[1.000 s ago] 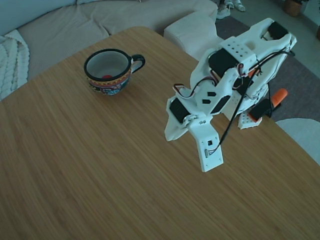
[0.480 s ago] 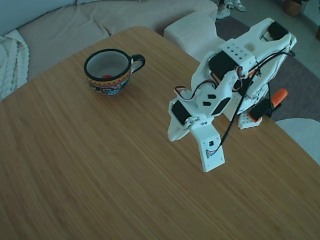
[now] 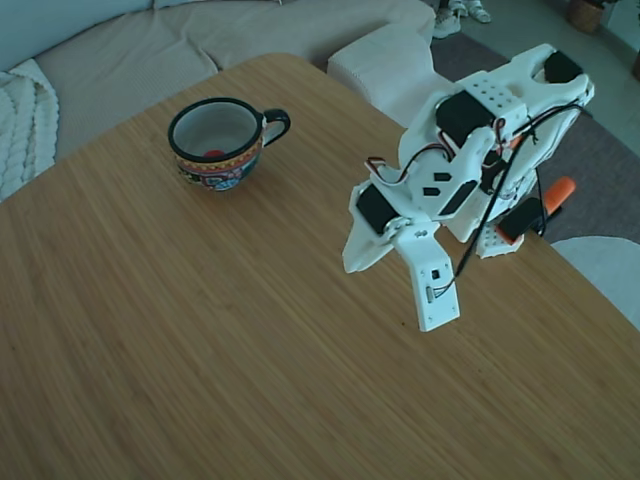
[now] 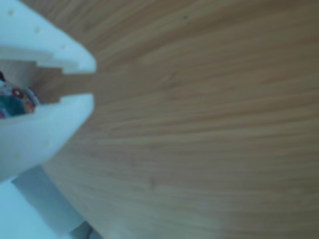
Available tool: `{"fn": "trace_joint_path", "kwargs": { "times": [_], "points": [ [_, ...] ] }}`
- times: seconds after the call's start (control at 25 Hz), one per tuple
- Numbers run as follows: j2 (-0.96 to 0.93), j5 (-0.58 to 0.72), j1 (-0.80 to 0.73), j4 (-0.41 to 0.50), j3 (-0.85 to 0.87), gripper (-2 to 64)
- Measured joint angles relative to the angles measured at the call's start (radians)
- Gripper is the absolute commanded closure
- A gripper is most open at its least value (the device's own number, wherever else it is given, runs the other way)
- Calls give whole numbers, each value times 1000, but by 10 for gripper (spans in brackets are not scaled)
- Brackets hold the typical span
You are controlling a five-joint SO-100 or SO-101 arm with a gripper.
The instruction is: Grasp a red cap and put it in the cup.
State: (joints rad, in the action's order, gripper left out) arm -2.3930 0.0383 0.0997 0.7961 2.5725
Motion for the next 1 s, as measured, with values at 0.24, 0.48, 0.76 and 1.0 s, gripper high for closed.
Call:
{"fn": "trace_joint_path", "kwargs": {
  "times": [0.24, 0.48, 0.76, 1.0],
  "points": [
    [-97, 3, 5, 0, 51, 606],
    [-218, 3, 3, 2, 114, 600],
    [-282, 3, 5, 31, 129, 599],
    [-284, 3, 5, 31, 129, 599]
  ]
}}
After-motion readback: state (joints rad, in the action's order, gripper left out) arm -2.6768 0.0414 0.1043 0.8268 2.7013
